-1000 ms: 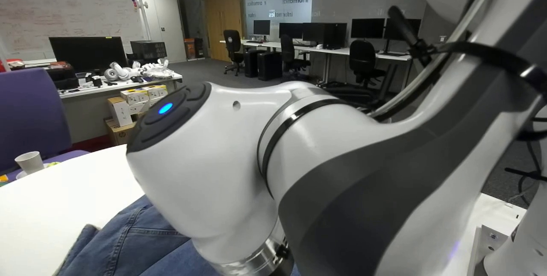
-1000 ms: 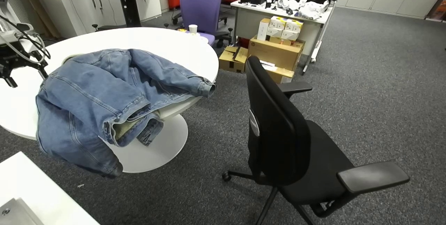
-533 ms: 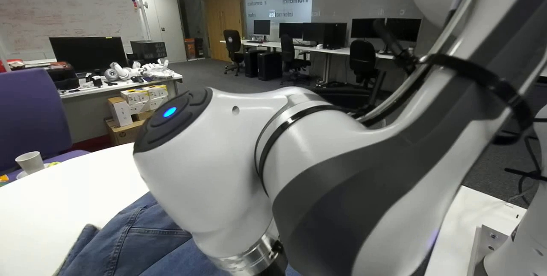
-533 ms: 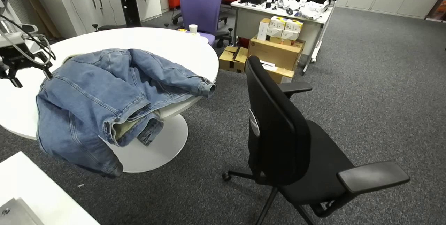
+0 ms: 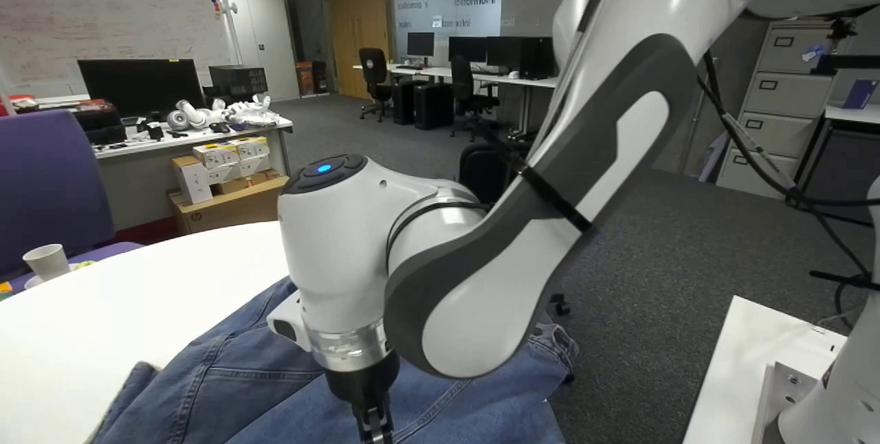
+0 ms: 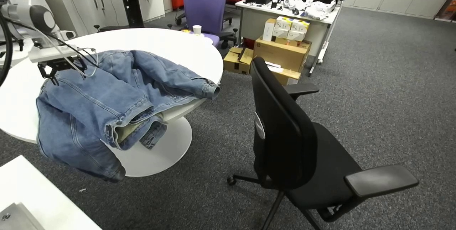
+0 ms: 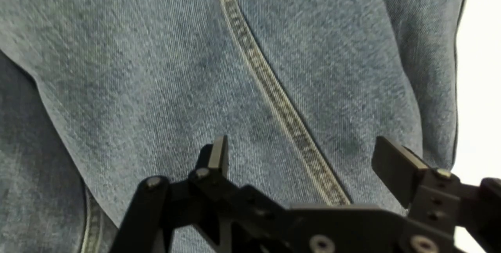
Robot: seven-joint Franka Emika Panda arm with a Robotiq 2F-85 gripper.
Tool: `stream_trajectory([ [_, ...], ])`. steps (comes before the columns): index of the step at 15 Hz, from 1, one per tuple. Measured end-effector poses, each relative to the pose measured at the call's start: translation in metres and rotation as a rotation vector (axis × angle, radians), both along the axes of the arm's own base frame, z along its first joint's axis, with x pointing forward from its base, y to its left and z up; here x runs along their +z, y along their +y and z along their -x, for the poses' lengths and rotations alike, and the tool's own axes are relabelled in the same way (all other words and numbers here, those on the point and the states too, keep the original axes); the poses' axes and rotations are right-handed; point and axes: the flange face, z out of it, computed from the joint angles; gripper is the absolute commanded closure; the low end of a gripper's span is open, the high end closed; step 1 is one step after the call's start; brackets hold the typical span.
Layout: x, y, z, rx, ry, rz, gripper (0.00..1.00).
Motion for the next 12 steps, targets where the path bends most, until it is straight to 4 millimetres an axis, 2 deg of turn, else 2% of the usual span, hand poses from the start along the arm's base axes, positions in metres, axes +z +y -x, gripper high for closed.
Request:
stream_trajectory([
  [2,-0.008,0.008,-0.007,0.056,0.041,-0.063,0.0],
  [4,-0.015,0.023,-0.002,0.109,0.092,-0.106,0.0],
  [5,-0.018,0.031,0.004,0.128,0.115,-0.114,0.25],
  [6,-0.022,0.037,0.01,0.142,0.136,-0.108,0.26],
  [8,-0.029,0.044,0.018,0.162,0.165,-0.083,0.42],
  [12,-0.04,0.035,0.014,0.166,0.171,-0.029,0.71],
])
